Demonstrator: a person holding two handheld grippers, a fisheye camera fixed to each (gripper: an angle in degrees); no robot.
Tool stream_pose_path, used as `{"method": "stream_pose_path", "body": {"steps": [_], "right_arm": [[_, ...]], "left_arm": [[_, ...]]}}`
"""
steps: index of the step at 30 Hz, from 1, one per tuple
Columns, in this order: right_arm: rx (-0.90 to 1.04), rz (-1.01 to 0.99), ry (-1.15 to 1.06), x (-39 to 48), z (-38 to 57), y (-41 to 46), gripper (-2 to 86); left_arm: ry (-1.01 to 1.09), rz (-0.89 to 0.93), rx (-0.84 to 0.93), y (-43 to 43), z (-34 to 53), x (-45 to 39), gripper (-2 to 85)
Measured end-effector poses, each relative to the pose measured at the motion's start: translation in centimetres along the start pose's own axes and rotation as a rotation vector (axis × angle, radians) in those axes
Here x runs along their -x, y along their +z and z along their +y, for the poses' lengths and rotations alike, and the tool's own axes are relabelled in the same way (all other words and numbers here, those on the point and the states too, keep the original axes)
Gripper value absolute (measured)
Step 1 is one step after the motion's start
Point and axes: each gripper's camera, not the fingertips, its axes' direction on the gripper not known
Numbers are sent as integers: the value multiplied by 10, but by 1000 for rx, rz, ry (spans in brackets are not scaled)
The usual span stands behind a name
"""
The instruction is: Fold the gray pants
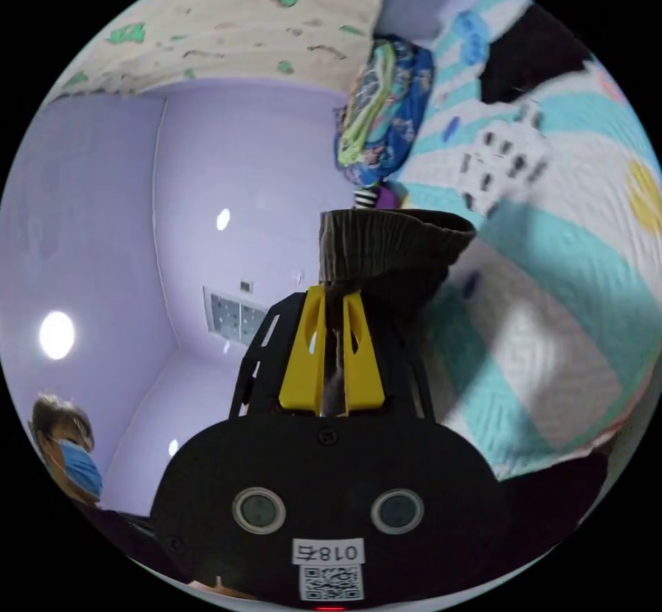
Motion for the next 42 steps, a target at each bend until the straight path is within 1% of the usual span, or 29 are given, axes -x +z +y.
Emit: {"method": "stream_pose_path", "body": {"steps": [2,4,6,7,8,9,10,11,12,14,16,17,18,19,20,21,23,25,27,28,30,32,37,39,42], "right_arm": [[7,-25,-91,23,-18,11,30],[-36,-52,-155,30,-32,5,34],[-67,-8,-157,16,-37,-9,40],[-52,51,-128,-3,-38,-17,45],[-29,80,-98,-15,-39,-20,49],[37,157,8,-41,-38,-24,57],[107,267,96,-59,-32,-27,65],[125,324,113,-63,-28,-29,70],[139,401,100,-62,-20,-33,71],[78,366,97,-55,-8,-46,70],[5,324,78,-38,4,-58,71],[-7,315,67,-32,7,-59,71],[-11,298,36,-20,10,-56,72],[21,291,-4,-8,10,-45,74],[46,295,-28,-1,10,-37,74],[105,320,-87,12,8,-17,78],[222,391,-178,31,7,21,82],[330,513,-239,43,9,67,87],[357,609,-253,45,12,91,87],[366,659,-233,43,12,103,86],[355,698,-176,36,12,111,83],[316,684,-120,32,10,111,77],[265,557,-36,27,3,115,79],[265,552,-22,27,0,121,77],[271,597,1,25,-4,130,55]], "left_arm": [[53,26,-23,4,2,-9,24],[95,35,-1,10,10,-12,25],[100,22,112,26,23,-2,30],[84,16,155,31,26,3,32],[45,-2,252,42,32,15,38],[1,-23,335,49,35,24,45],[-13,-26,363,50,36,27,51],[-13,-30,413,50,35,27,64],[14,-72,462,45,33,24,81],[56,-141,510,32,31,18,98],[57,-144,498,12,30,18,107],[44,-123,452,-5,30,21,110],[26,-106,397,-21,31,25,111],[16,-103,369,-29,32,27,111],[-1,-110,303,-43,35,33,111],[-8,-121,235,-55,38,37,111],[-28,-121,188,-61,43,45,111],[-52,-106,198,-58,47,54,112],[-55,-87,211,-53,51,59,114],[-58,-84,212,-52,51,60,116],[-73,-61,203,-50,50,68,122],[-85,-47,194,-51,47,73,123],[-103,-26,190,-48,35,87,124],[-100,-33,183,-50,29,87,124],[-117,-58,179,-54,25,90,119]]}}
